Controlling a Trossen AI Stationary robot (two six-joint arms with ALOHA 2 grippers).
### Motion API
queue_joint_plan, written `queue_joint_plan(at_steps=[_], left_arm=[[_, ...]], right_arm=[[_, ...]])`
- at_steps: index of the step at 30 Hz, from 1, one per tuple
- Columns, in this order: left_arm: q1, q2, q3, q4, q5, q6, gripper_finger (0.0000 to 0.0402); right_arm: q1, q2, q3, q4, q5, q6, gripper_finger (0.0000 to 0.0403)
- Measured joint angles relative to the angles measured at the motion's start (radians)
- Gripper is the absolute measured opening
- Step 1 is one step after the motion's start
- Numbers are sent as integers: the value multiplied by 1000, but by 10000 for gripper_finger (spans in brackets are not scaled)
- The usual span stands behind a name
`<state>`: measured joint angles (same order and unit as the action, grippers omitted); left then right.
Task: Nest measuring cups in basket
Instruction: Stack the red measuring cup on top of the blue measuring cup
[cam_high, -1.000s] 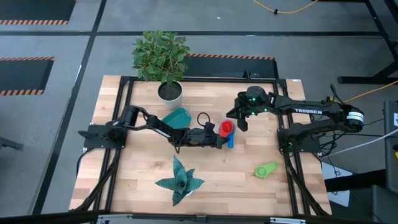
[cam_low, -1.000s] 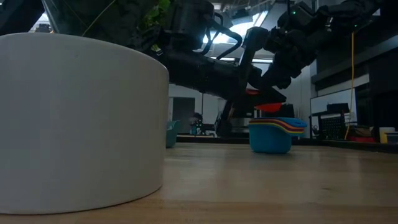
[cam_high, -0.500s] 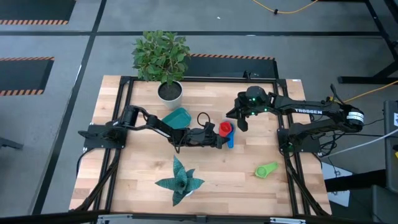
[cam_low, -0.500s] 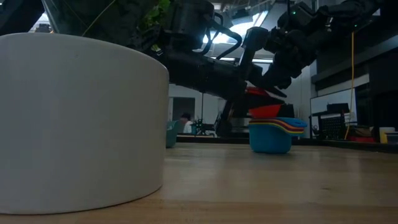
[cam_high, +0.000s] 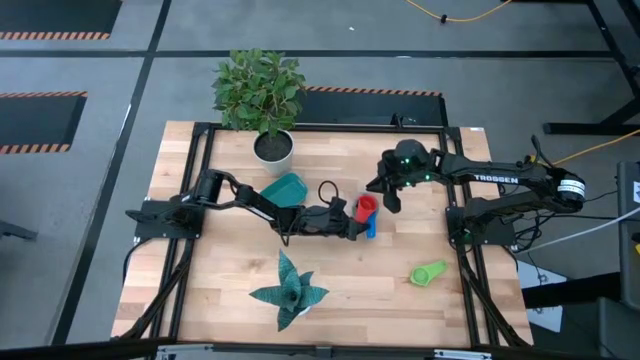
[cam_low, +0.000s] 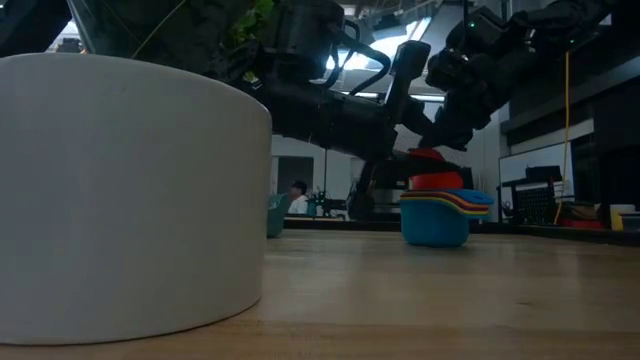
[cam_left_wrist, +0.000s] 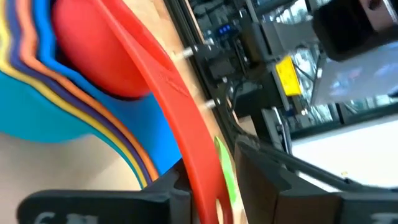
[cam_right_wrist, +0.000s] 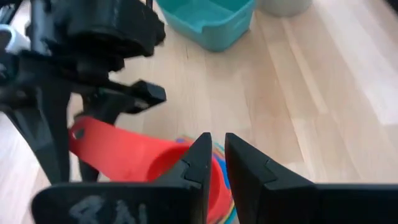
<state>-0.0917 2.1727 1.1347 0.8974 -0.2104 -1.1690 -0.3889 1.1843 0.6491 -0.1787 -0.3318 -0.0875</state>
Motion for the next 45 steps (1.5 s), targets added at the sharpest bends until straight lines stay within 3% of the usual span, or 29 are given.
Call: queue_joint_plan(at_steps=[8, 14, 20, 29, 33, 37, 42, 45], left_arm=[[0, 0, 0, 0, 188, 0, 80], [0, 0, 0, 0, 221, -2, 80], [11, 0, 0, 0, 404, -8, 80], [13, 0, 0, 0, 452, -7, 80], [28, 0, 0, 0, 593, -10, 80], [38, 0, 0, 0, 709, -75, 80], [35, 0, 0, 0, 724, -137, 69], [20, 0, 0, 0, 680, -139, 59]], right_arm=[[1, -3, 0, -45, -1, 0, 52], [2, -3, 0, -49, -10, 23, 52], [8, -3, 0, -106, -77, 3, 52], [108, -3, 0, -150, -45, -26, 52], [153, -3, 0, -196, 22, -34, 52], [204, -3, 0, -272, 24, -75, 52], [255, -3, 0, -349, 25, -79, 52], [271, -3, 0, -370, 25, -79, 52]])
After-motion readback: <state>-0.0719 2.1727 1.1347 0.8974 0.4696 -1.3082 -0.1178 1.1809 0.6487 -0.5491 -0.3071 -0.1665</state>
